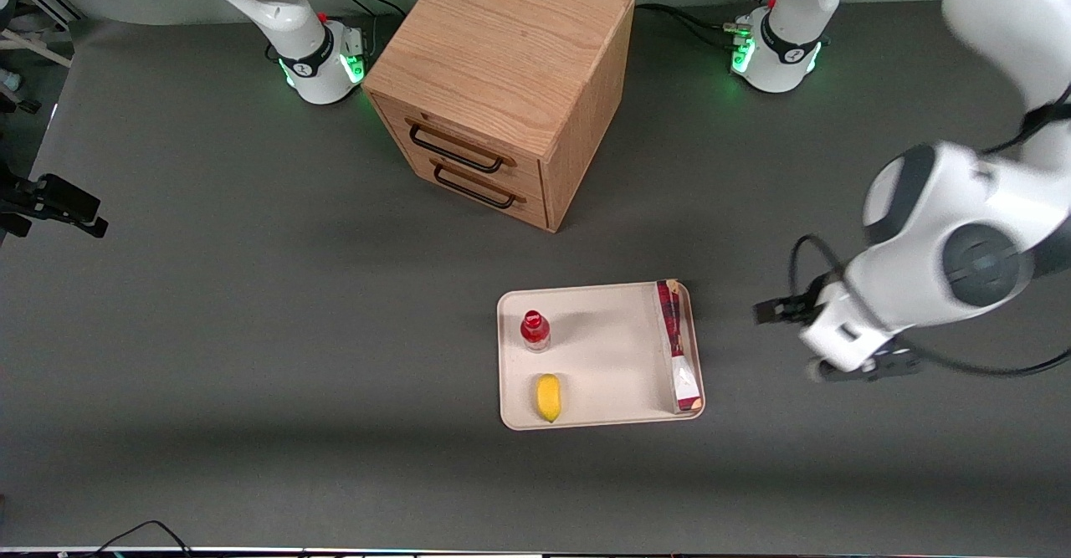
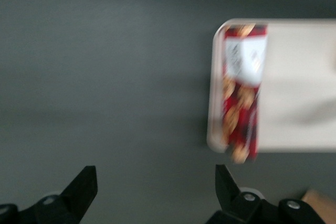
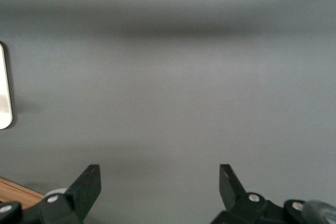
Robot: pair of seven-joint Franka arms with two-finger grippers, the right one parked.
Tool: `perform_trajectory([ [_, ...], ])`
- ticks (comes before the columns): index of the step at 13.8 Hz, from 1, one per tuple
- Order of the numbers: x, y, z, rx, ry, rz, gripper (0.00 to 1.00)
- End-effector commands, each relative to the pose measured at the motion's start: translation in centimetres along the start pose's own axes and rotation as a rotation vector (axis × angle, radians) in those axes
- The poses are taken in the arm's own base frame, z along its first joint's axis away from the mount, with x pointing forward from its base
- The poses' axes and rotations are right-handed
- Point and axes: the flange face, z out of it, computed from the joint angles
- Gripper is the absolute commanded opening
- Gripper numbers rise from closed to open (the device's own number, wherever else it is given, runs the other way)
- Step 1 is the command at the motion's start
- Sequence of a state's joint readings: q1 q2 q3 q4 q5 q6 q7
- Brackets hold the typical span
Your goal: Place red cookie box on tray
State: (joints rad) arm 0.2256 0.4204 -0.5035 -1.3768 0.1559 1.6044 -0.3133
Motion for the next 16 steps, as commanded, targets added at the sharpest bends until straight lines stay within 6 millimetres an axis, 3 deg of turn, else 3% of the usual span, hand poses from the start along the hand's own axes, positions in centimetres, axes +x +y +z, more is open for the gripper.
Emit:
perform_trajectory([
  [1, -6.0, -5.9, -6.0, 0.049, -0.068, 0.119, 1.00],
  [3, -10.5, -9.7, -9.1, 0.055, -0.103, 0.168, 1.00],
  [5, -15.0, -11.9, -10.2, 0.042, -0.097, 0.169, 1.00],
  [6, -17.1, -11.6, -10.2, 0.056, -0.079, 0.168, 1.00],
  [8, -19.2, -10.5, -10.5, 0.019, -0.053, 0.176, 1.00],
  [10, -18.9, -9.8, -11.9, -0.009, -0.030, 0.174, 1.00],
  [12, -16.8, -8.4, -13.4, -0.020, -0.008, 0.212, 1.00],
  [16, -15.7, -8.6, -14.7, -0.021, -0.028, 0.217, 1.00],
])
